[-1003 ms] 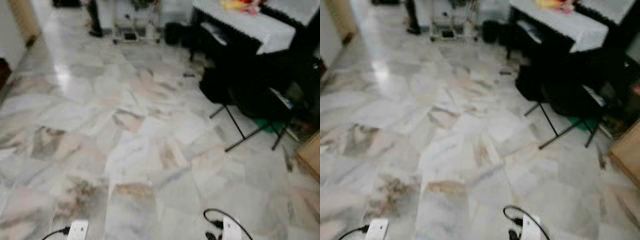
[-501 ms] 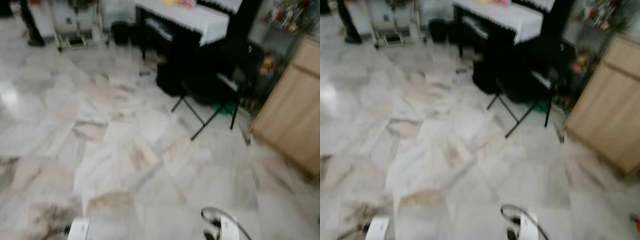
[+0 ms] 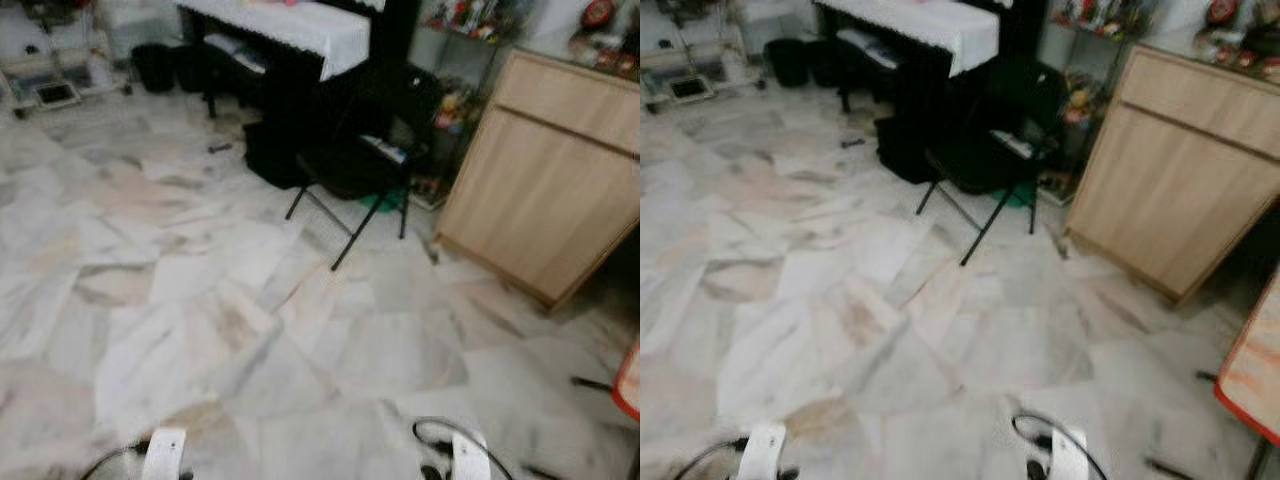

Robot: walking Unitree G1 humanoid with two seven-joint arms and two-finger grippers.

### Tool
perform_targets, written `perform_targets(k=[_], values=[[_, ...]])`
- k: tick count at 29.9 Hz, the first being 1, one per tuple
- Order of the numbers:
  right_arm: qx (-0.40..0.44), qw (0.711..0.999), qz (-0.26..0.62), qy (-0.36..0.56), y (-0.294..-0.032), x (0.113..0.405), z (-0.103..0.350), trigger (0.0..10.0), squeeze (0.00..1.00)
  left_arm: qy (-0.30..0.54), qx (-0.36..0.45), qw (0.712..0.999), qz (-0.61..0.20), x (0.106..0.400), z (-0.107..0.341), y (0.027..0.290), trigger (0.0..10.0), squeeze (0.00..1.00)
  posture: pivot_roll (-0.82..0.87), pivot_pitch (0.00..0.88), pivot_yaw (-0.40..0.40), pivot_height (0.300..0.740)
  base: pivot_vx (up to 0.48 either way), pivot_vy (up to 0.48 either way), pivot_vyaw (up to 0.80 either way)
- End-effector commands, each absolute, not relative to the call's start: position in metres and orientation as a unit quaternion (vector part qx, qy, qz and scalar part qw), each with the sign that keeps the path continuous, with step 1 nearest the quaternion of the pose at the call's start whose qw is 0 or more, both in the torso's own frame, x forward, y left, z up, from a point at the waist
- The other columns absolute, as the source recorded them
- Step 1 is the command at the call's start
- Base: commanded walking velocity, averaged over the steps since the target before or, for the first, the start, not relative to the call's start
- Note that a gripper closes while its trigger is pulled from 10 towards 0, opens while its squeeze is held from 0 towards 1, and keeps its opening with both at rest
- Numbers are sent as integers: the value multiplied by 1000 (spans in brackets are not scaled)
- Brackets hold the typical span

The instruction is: Setting the table

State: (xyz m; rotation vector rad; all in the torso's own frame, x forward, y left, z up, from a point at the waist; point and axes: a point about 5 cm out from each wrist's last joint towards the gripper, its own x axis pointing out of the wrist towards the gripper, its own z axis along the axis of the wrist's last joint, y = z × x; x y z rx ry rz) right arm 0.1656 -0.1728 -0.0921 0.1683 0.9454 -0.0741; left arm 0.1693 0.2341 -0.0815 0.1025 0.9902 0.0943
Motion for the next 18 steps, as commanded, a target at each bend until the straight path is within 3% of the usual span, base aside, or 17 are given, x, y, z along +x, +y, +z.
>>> perform_targets(k=[1,18], values=[[74,884,-42,459,-180,164,-93,10000,0,472,52,879,34,174,-81,228,10000,0,104,0,-32,740,0,0,-731],[75,883,-49,460,-180,161,-93,10000,0,469,61,881,31,178,-79,228,10000,0,110,17,-28,740,0,0,-731]])
